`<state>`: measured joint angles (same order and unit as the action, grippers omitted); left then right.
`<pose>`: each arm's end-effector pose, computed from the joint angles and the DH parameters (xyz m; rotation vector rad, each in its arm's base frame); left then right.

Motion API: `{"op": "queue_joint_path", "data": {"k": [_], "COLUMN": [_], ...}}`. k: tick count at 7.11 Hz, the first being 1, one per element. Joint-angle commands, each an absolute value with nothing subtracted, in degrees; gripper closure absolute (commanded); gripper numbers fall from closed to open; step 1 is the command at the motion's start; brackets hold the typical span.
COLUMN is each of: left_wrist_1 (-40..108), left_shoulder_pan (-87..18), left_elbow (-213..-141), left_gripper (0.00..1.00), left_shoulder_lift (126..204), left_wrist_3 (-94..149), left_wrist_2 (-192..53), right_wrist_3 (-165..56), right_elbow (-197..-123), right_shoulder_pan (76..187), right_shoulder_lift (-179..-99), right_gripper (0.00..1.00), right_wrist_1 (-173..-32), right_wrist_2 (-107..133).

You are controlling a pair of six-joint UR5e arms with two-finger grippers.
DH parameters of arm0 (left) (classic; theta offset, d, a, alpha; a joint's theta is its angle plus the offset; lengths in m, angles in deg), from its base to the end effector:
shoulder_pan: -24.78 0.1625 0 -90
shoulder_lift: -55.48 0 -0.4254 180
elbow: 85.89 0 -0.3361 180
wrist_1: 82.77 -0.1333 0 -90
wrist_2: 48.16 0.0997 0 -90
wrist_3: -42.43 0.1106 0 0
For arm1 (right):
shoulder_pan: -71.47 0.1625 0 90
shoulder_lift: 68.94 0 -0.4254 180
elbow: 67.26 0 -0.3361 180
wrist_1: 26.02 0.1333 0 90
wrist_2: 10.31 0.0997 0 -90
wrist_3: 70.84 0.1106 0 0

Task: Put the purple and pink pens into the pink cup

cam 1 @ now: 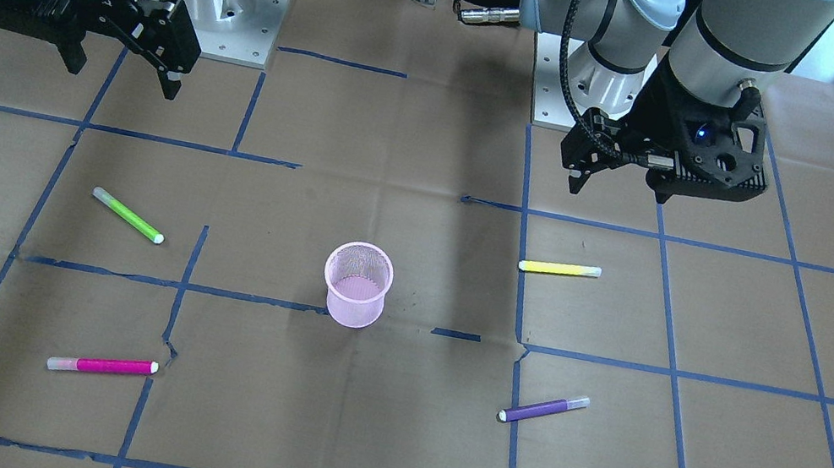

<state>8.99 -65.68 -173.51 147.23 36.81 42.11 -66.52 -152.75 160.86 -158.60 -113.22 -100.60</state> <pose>-0.1364 -0.4455 0.4789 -0.1411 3.1325 0.0305 0.1280 -0.4414 0.5041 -0.1350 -3.1342 0.0377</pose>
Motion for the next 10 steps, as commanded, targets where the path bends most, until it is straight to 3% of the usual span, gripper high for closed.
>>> {"op": "queue_joint_path", "data": {"k": [1, 5, 7, 10], "left_wrist_1": [8.91, 8.03, 5.05, 4.25], "left_shoulder_pan": [-65.66, -65.14, -64.52, -64.87], "left_elbow": [-173.51, -172.99, -172.47, -171.58], "left_gripper": [0.02, 0.02, 0.02, 0.02], "left_shoulder_lift": [146.8, 149.25, 150.48, 152.86], "left_wrist_3": [36.72, 38.9, 48.62, 77.32], "left_wrist_2": [41.93, 42.1, 42.1, 41.84], "right_wrist_3": [-66.53, -71.84, -101.91, -121.1], "right_elbow": [-152.87, -156.71, -159.02, -160.33], "right_shoulder_pan": [160.86, 160.86, 159.11, 158.05], "right_shoulder_lift": [-158.59, -157.11, -151.41, -142.79], "right_gripper": [0.0, 0.0, 0.0, 0.0], "right_wrist_1": [-113.12, -118.96, -130.64, -138.26], "right_wrist_2": [-100.57, -100.14, -100.83, -100.57]}}
